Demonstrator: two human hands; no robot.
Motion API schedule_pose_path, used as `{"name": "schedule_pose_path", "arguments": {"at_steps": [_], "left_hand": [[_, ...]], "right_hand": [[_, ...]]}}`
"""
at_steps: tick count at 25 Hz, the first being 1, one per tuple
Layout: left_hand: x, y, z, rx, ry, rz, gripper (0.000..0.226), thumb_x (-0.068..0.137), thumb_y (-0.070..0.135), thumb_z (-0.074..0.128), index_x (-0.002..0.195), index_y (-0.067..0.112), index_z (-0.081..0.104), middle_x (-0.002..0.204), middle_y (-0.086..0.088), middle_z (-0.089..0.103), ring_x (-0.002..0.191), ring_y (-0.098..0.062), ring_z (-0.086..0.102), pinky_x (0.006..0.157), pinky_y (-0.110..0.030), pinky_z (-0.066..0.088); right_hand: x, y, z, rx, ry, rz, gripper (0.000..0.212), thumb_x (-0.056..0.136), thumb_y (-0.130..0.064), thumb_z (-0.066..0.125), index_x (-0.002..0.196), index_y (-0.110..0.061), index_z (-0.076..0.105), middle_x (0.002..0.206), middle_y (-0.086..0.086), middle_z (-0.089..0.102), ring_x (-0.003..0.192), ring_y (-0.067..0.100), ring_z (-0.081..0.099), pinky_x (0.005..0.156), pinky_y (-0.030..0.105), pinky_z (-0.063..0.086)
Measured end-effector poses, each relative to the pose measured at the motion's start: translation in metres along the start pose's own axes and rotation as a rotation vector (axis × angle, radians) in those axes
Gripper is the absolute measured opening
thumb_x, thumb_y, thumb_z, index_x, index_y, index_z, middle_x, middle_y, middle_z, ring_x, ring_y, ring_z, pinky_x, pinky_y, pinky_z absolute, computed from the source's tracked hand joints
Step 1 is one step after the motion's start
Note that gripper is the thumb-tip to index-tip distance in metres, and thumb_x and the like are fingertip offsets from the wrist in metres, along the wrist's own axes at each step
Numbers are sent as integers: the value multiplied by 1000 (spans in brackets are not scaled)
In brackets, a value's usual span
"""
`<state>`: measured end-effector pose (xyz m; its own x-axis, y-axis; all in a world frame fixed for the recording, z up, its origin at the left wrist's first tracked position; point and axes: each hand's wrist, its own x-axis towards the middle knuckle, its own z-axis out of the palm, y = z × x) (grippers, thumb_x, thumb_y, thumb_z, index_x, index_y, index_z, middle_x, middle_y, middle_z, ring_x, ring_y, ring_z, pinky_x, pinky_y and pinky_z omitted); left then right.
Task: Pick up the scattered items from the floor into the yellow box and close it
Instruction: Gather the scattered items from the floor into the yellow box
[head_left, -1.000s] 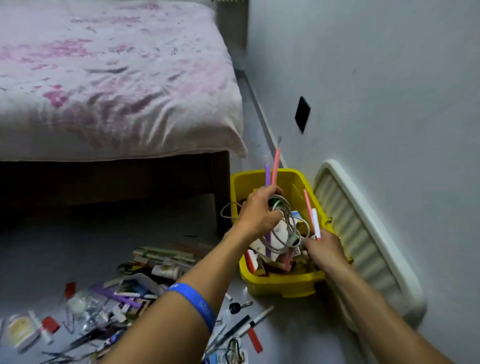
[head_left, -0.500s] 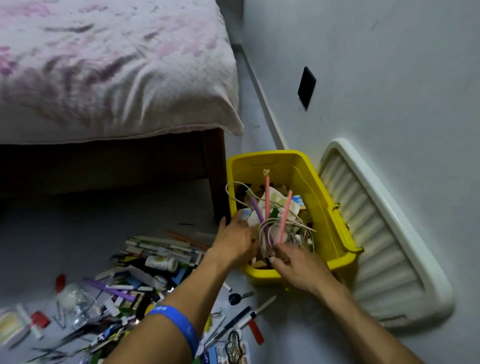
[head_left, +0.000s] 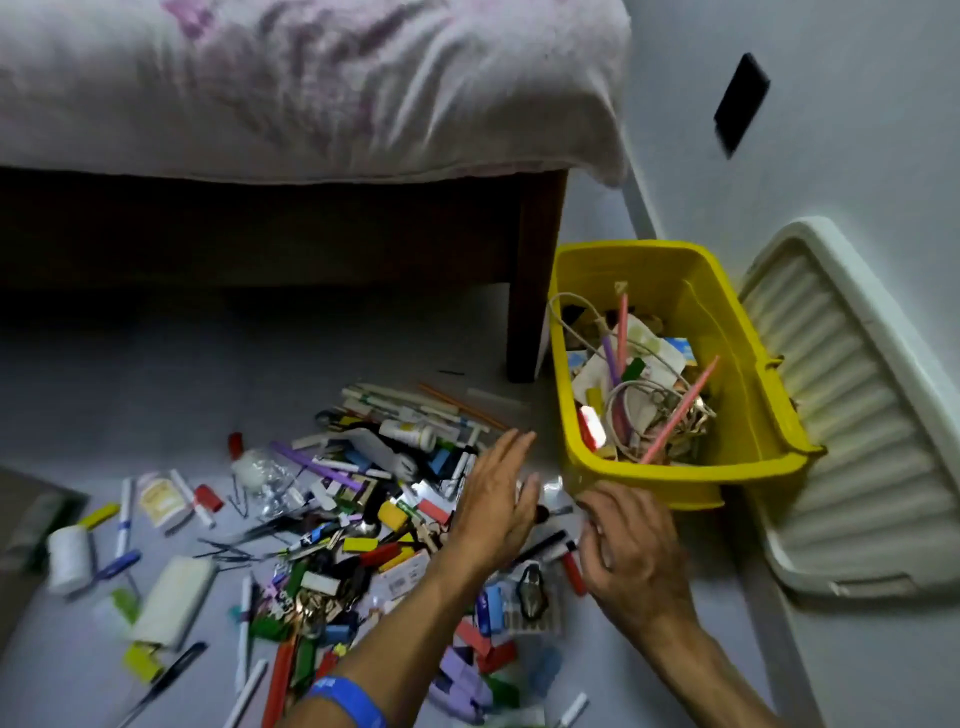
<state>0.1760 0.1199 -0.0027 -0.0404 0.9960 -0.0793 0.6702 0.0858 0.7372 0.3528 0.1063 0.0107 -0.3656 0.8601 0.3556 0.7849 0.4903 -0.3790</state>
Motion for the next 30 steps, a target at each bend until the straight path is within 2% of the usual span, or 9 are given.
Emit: {"name": "schedule_pose_path", "arguments": {"at_steps": [4, 6, 9, 11, 14, 17, 22, 26, 30], "left_hand": [[-60, -79, -5, 95, -128, -257, 51, 95, 22, 54, 145, 15, 44, 149, -8, 46, 136, -25, 40, 111, -32, 34], [-87, -111, -7, 90, -199, -311, 45, 92, 19, 57, 137, 14, 54, 138, -9, 56, 126, -27, 51, 103, -36, 44], [-101, -133, -11, 109, -201, -303, 28, 91, 23, 56, 114, 10, 65, 116, -9, 66, 109, -29, 60, 89, -42, 51], [-97, -138, -10, 132, -149, -292, 27, 92, 27, 55, 112, 11, 65, 113, -8, 67, 106, -28, 60, 87, -41, 51], [-80, -133, -5, 122, -64, -268, 31, 93, 22, 54, 123, 16, 62, 119, -4, 65, 112, -23, 56, 92, -35, 48], [-45, -124, -2, 190, -34, -170, 31, 95, 22, 52, 126, 17, 57, 122, -2, 60, 112, -21, 51, 94, -34, 43], [29, -114, 10, 378, -97, -169, 48, 93, 21, 55, 139, 13, 42, 134, -11, 48, 115, -32, 49, 91, -42, 43], [46, -119, 16, 378, -172, -303, 79, 75, 16, 82, 138, 11, 36, 135, -11, 49, 112, -35, 60, 86, -42, 51], [33, -115, 22, 285, -113, -384, 62, 84, 15, 71, 134, 9, 35, 127, -16, 54, 109, -36, 60, 89, -41, 51]], "right_hand": [[-47, -26, 50, 67, -564, 252, 34, 87, -14, 54, 121, -18, 60, 122, 3, 61, 109, 26, 57, 89, 35, 45], [-62, -27, 71, 91, -665, 353, 40, 88, -10, 52, 126, -18, 58, 126, 5, 61, 113, 26, 56, 89, 32, 45], [-50, -19, 88, 13, -535, 348, 42, 86, -5, 52, 127, -14, 58, 126, 8, 60, 109, 30, 56, 90, 34, 45], [-33, -3, 100, -94, -463, 407, 46, 87, -6, 54, 132, -13, 54, 134, 10, 55, 113, 32, 54, 96, 37, 44], [-24, 21, 115, -231, -552, 499, 42, 91, -10, 55, 132, -16, 51, 132, 10, 53, 114, 29, 52, 94, 38, 45], [-26, 22, 127, -291, -614, 352, 25, 90, -16, 58, 115, -20, 58, 115, 3, 61, 102, 21, 52, 85, 32, 42], [-33, 7, 131, -166, -711, 311, 36, 90, -20, 53, 125, -28, 48, 115, -4, 58, 99, 17, 53, 83, 28, 42], [-30, -4, 122, -71, -573, 377, 16, 93, -19, 53, 108, -24, 52, 105, 0, 54, 70, 10, 44, 56, 14, 30], [22, -3, 135, -2, -390, 405, 18, 94, -17, 52, 112, -17, 55, 107, 3, 52, 74, 15, 52, 61, 30, 47]]}}
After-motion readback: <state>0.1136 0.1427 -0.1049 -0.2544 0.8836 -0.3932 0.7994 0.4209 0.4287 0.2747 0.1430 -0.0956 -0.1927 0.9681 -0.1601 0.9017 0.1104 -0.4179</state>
